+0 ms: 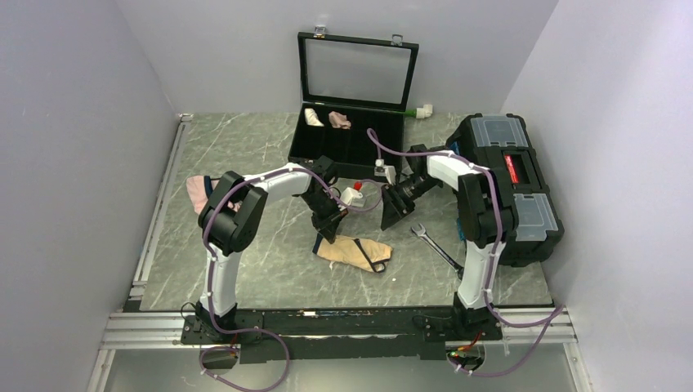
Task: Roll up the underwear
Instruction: Fold the underwear at the center of the board.
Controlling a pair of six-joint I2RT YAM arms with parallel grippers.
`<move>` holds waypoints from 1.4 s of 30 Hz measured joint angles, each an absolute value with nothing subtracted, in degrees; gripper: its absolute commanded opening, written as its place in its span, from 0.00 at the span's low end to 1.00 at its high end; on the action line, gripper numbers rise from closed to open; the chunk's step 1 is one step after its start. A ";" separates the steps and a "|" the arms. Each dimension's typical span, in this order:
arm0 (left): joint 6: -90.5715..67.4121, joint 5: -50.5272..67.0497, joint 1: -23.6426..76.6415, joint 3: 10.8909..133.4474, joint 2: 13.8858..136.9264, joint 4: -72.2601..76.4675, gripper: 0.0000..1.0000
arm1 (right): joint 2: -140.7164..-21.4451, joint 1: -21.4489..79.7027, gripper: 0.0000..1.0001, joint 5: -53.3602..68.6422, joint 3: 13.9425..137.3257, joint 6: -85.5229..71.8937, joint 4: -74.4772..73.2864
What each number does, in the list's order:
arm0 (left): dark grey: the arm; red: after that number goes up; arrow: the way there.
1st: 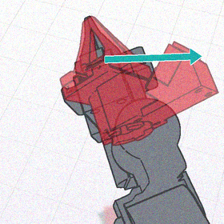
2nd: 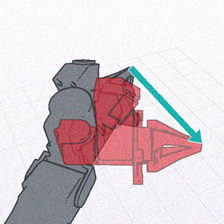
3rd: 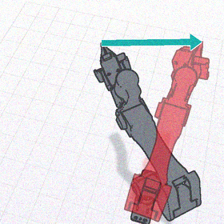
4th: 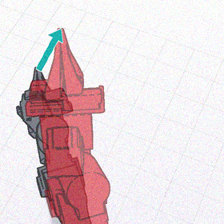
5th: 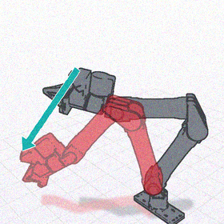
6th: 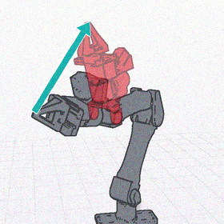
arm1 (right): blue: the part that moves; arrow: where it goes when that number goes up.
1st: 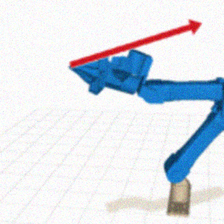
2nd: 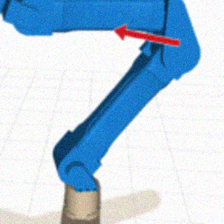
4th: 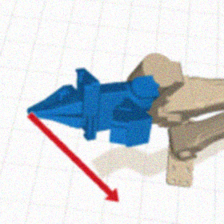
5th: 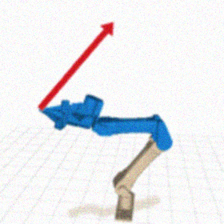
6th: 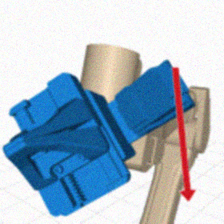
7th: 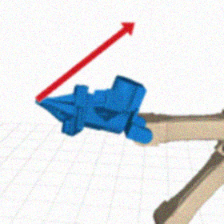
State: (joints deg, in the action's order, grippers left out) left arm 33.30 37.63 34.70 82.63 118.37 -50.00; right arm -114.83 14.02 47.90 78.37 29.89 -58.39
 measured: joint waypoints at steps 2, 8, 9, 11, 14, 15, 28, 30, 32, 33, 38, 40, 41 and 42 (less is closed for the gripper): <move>33.12 37.65 34.70 82.81 118.50 -50.09 0.00 | -112.73 13.15 0.50 47.94 76.79 29.80 -57.60; 31.77 37.39 34.70 84.55 119.79 -51.66 0.00 | -103.83 12.10 0.46 48.86 70.28 29.58 -54.24; 31.66 37.41 34.70 84.90 120.01 -52.01 0.00 | -102.35 12.08 0.45 49.41 69.01 29.52 -53.47; 31.48 37.39 34.70 85.47 120.46 -52.62 0.00 | -99.42 11.99 0.44 50.54 66.32 29.54 -51.90; 30.79 37.41 34.65 86.32 121.08 -53.43 0.00 | -95.70 11.90 0.41 53.06 62.65 29.61 -49.95; 30.68 37.43 34.61 86.59 121.32 -53.67 0.00 | -94.48 11.88 0.40 53.87 61.52 29.71 -49.60; 29.26 39.55 33.71 93.19 126.80 -60.51 0.00 | -84.86 16.53 0.37 62.04 53.78 33.91 -49.10; 29.19 39.72 33.65 94.11 127.55 -61.45 0.00 | -84.51 19.03 0.36 61.80 53.32 33.93 -48.49; 29.08 39.94 33.56 94.91 128.18 -62.30 0.00 | -84.51 22.00 0.36 61.23 53.21 33.93 -47.33; 29.04 40.07 33.52 95.13 128.38 -62.54 0.00 | -84.51 23.59 0.37 60.62 53.17 33.89 -46.54; 28.80 40.36 33.39 95.96 129.08 -63.46 0.00 | -86.19 30.02 0.35 58.52 53.25 33.67 -42.76; 28.75 40.49 33.34 96.18 129.27 -63.68 0.00 | -88.49 31.81 0.35 57.71 53.58 33.39 -41.54; 28.71 40.58 33.30 96.20 129.27 -63.72 0.00 | -89.78 32.64 0.35 57.25 53.80 33.19 -40.88; 28.64 40.64 33.28 96.20 129.29 -63.72 0.00 | -91.00 33.41 0.35 56.93 54.02 32.95 -40.23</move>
State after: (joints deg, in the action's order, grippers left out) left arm 28.64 40.64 33.28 96.20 129.29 -63.72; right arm -91.00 33.41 56.93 54.02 32.95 -40.23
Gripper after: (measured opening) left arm 0.021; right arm 0.352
